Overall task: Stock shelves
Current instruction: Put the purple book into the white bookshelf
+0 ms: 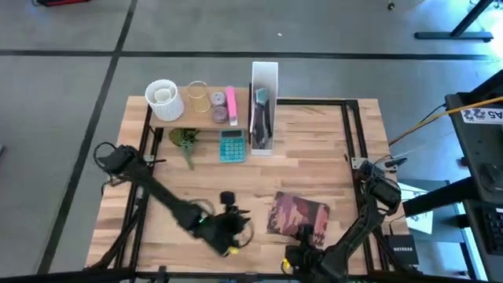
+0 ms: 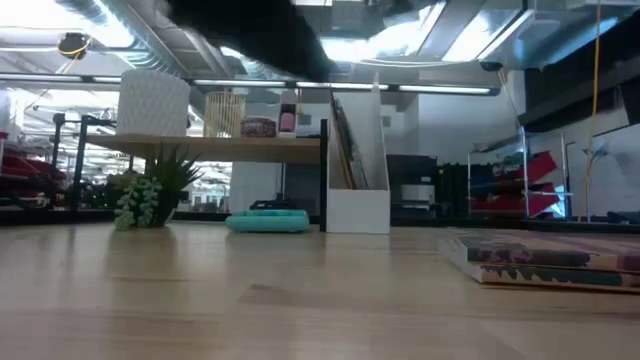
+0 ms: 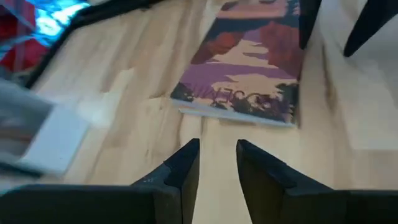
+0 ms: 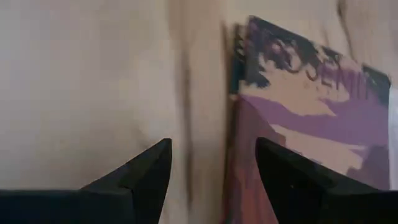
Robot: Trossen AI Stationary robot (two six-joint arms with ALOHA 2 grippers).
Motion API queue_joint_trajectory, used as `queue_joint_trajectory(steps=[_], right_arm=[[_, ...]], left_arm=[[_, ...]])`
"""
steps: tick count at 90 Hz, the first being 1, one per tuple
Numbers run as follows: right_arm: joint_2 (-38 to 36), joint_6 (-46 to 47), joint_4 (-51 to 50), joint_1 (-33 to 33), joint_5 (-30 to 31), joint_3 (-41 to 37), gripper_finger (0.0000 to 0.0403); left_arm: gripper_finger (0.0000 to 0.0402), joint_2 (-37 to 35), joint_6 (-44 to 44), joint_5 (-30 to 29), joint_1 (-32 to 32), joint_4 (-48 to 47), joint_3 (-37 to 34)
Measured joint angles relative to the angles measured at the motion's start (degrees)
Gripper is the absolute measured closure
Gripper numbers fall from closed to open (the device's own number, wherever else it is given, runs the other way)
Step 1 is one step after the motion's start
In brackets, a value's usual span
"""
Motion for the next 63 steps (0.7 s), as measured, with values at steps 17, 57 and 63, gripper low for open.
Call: queue_joint_trajectory(steps=[17,57,63], right_arm=[[-0.02,2.86,1.57,-0.23,1.74,-3.47,0.0187],[-0.43,2.62,13.69,-0.49,-2.95,-6.46,0.0187],[-0.27,1.57,16.03,-0.48,-3.68,-5.55,0.0187]], left_arm=[[0.0312,3.8,8.9,19.9,10.45,15.43,0.01],[0.0312,16.77,1.93,48.67,18.45,28.53,0.02],[0.0312,16.79,0.68,49.8,17.49,27.22,0.2]])
